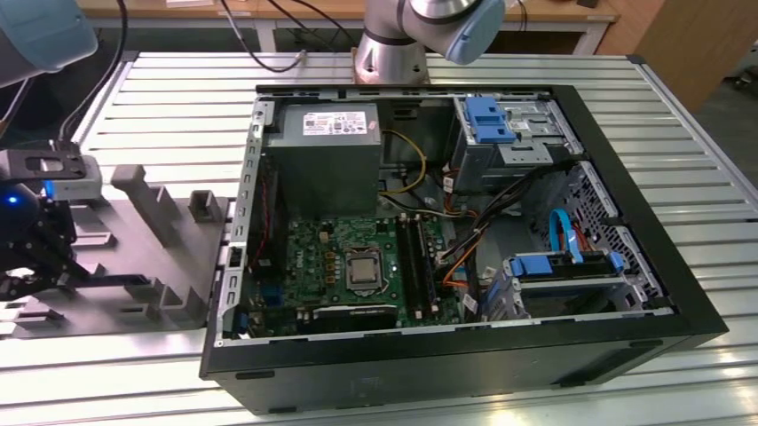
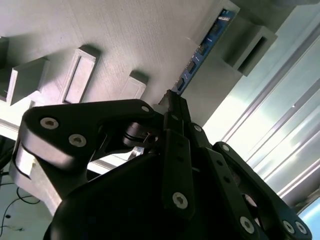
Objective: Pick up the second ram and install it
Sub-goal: 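Pick up the second ram and move it above second insertion slot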
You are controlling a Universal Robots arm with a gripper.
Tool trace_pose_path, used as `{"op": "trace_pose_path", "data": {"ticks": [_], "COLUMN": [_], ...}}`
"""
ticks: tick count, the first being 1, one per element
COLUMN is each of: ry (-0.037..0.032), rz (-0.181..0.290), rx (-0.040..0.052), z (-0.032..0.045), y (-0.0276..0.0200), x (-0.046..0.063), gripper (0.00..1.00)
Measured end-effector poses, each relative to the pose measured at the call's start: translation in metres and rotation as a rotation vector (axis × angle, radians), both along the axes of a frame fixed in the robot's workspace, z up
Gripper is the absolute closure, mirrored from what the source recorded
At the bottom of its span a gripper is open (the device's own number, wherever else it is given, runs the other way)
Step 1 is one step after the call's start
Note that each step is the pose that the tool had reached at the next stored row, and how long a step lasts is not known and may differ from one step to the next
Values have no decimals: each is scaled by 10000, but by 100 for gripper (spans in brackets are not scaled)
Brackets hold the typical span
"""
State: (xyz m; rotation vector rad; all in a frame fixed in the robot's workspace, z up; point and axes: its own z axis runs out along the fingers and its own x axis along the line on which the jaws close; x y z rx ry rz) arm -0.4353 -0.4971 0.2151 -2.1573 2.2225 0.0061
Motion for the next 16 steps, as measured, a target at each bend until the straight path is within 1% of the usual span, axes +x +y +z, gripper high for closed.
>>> {"op": "trace_pose_path", "data": {"ticks": [6,16], "ry": [1,0], "rz": [0,0], "rx": [0,0], "z": [155,514], "y": [0,0], "x": [0,0], "gripper": [88,88]}}
